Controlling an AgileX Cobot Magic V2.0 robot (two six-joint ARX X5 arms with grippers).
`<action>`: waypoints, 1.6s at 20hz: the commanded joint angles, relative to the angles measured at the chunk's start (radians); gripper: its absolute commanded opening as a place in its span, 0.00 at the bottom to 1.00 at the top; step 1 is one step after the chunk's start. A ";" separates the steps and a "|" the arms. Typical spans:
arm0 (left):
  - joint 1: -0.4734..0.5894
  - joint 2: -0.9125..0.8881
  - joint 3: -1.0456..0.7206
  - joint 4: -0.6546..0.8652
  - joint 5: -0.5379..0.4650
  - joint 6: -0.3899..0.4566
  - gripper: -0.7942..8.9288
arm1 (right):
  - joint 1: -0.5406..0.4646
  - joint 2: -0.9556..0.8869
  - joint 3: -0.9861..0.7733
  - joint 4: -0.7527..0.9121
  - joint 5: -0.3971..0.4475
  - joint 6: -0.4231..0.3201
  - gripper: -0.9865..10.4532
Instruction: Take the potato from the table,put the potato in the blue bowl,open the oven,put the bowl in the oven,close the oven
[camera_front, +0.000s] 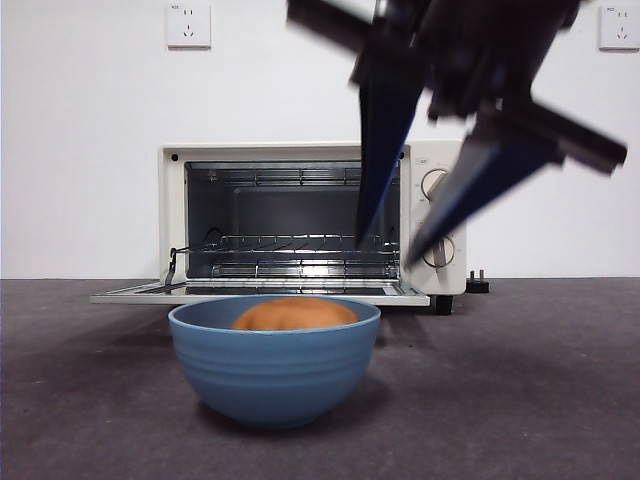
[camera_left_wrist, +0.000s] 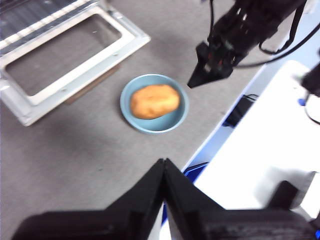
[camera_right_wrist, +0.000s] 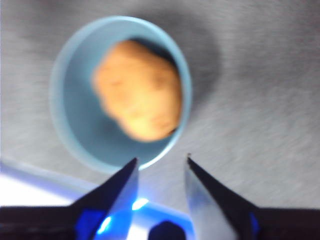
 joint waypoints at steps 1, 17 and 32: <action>-0.002 -0.001 -0.005 0.005 -0.005 -0.009 0.08 | -0.009 0.027 -0.006 0.006 0.004 -0.019 0.23; -0.002 0.041 -0.005 0.005 -0.012 -0.003 0.08 | -0.152 0.037 -0.006 0.092 -0.078 -0.072 0.47; -0.002 0.051 -0.005 0.005 -0.012 0.016 0.08 | -0.151 0.241 0.007 0.136 -0.060 -0.065 0.07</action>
